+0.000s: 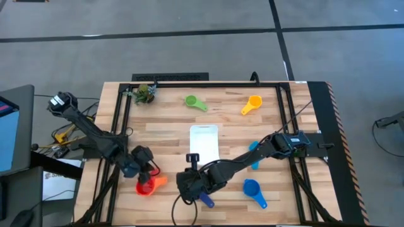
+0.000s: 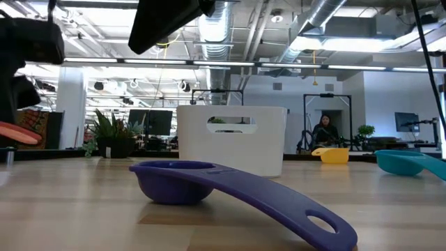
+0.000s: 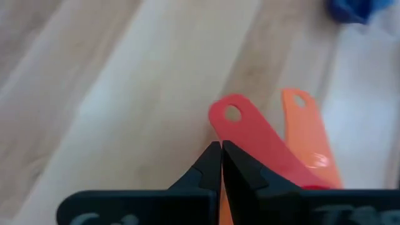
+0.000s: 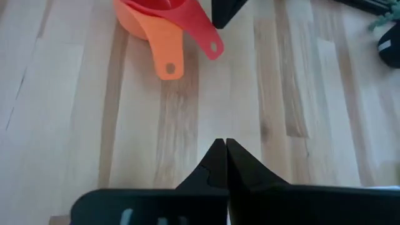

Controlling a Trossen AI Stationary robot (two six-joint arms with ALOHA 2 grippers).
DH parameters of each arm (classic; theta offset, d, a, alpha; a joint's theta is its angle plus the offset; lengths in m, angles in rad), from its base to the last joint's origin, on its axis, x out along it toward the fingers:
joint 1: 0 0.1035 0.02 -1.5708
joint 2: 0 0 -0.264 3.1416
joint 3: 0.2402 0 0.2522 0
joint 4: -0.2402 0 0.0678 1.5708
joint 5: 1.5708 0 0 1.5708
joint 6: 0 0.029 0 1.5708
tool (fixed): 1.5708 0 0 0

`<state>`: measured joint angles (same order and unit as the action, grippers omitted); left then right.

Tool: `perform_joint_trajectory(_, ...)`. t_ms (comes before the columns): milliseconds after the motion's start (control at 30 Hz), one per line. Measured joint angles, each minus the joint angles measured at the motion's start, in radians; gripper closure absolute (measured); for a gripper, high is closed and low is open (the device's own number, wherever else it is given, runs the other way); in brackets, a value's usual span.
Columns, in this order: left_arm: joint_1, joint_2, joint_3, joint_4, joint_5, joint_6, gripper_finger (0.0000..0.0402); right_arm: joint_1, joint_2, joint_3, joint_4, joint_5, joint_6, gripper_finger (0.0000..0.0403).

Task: Nest measuring cups in basket
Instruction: Stack the red measuring cup on top of the orange measuring cup

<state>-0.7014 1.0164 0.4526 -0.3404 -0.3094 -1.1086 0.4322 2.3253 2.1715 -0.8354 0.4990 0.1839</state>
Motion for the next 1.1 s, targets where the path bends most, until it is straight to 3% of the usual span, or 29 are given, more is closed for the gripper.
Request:
perform_joint_trajectory(200, 0.002, 0.0, 0.0, 0.112, 0.059, 0.092, 0.0401, 0.004, 0.0, 0.0, 0.001, -0.008, 0.003, 0.0389)
perform_joint_trajectory(433, -0.041, 0.0, 0.039, 0.194, 0.056, 0.179, 0.0401, -0.027, 0.002, 0.0, 0.116, -0.169, -0.052, 0.0397)
perform_joint_trajectory(533, -0.092, 0.0, 0.104, 0.051, 0.0, 0.157, 0.0401, -0.059, 0.002, 0.0, 0.25, -0.219, -0.107, 0.0393)
perform_joint_trajectory(667, -0.194, 0.0, 0.182, -0.148, -0.098, 0.02, 0.0401, -0.11, 0.002, 0.0, 0.336, -0.244, -0.157, 0.0397)
perform_joint_trajectory(833, -0.34, 0.027, 0.194, -0.108, -0.229, -0.077, 0.0401, -0.163, 0.002, 0.0, 0.391, -0.309, -0.205, 0.0397)
perform_joint_trajectory(967, -0.409, 0.135, 0.194, -0.017, -0.241, -0.082, 0.0401, -0.189, 0.039, 0.001, 0.458, -0.474, -0.22, 0.0398)
perform_joint_trajectory(1100, -0.426, 0.257, 0.194, 0.079, -0.18, -0.079, 0.0401, -0.211, 0.092, 0.002, 0.53, -0.629, -0.202, 0.0398)
